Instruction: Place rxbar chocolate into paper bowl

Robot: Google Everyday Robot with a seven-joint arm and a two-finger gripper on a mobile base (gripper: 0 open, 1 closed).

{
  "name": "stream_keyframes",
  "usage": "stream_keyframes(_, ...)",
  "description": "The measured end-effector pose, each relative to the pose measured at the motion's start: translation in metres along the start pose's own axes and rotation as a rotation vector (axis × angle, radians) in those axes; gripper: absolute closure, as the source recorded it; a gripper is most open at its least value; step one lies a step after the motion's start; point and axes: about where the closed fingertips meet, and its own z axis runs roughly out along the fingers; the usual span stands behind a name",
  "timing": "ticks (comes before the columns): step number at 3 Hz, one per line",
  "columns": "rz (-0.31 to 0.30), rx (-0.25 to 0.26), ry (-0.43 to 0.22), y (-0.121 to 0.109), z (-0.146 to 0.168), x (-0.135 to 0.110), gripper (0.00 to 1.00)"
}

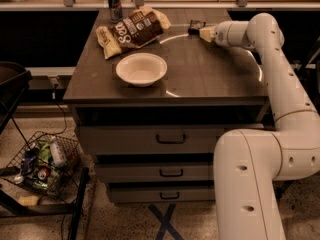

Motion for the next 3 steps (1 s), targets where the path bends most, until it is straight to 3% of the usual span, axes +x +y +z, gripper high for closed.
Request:
stream_keyframes(1, 0.000, 0.000, 0.000, 0.000, 0.000, -0.001, 1.00)
stream_keyframes(2, -0.118, 0.048, 0.018, 0.003, -0.022, -0.043, 1.00)
stream_keyframes(3, -0.197, 0.091, 0.049, 0.006, -0.040, -0.071, 1.00)
